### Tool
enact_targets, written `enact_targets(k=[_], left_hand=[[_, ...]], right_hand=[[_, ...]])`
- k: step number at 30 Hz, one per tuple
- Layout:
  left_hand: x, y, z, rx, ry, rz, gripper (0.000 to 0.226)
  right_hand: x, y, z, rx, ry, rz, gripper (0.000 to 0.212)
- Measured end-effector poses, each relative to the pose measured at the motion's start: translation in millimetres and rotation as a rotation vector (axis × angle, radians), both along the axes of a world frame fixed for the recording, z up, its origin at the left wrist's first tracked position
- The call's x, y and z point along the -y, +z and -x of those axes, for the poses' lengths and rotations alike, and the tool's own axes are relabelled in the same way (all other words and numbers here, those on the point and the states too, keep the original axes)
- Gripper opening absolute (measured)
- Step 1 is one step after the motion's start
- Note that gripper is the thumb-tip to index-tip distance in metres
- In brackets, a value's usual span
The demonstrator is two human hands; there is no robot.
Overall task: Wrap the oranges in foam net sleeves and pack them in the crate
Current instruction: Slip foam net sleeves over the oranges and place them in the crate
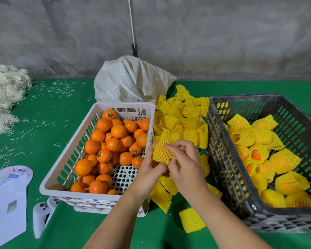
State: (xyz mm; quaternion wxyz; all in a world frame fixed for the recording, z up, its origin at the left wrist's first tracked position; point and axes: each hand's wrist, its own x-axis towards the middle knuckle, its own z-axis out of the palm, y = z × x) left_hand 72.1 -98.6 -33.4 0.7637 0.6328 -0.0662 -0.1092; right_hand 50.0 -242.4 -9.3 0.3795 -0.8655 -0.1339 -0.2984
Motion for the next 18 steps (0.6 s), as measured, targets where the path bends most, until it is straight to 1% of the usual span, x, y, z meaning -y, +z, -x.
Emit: enact_targets(k=[2,4,7,8,9,10,12,14,16,18], left_hand=[[4,1,0,0.051,0.030,-0.042,0.060],[7,1,0,0.063,0.089,-0.043,0.050],[5,0,-1,0.062,0.165,-0.012,0.052],[4,-2,-1,0.066,0.180,0.007,0.055],[3,-4,-1,0.072,0.188,0.022,0.058],[3,-6,-2,0.085,0.191,0.014,0.062],[3,-6,-2,0.123,0.183,-0.076,0.068],[5,-5,-1,0.156,0.152,-0.182,0.072],[8,-6,0,0.166,0.131,-0.249,0.066],[10,-6,2,0.164,0.123,-0.268,0.057]], right_hand=[[3,2,-5,0.028,-0.016,0.014,0.039],[4,6,-7,0.063,-0.024,0.024,0.030],[0,8,-2,0.095,0.065,0.054,0.029],[-3,7,1,0.048,0.104,0.023,0.030],[-5,5,6,-0.041,0.130,-0.057,0.035],[-5,3,9,-0.160,0.132,-0.188,0.044],[-5,4,12,-0.406,0.082,-0.478,0.066],[-6,6,7,-0.629,0.090,-0.672,0.088],[-7,6,2,-0.759,0.122,-0.762,0.099],[-7,3,-1,-0.789,0.095,-0.798,0.105]])
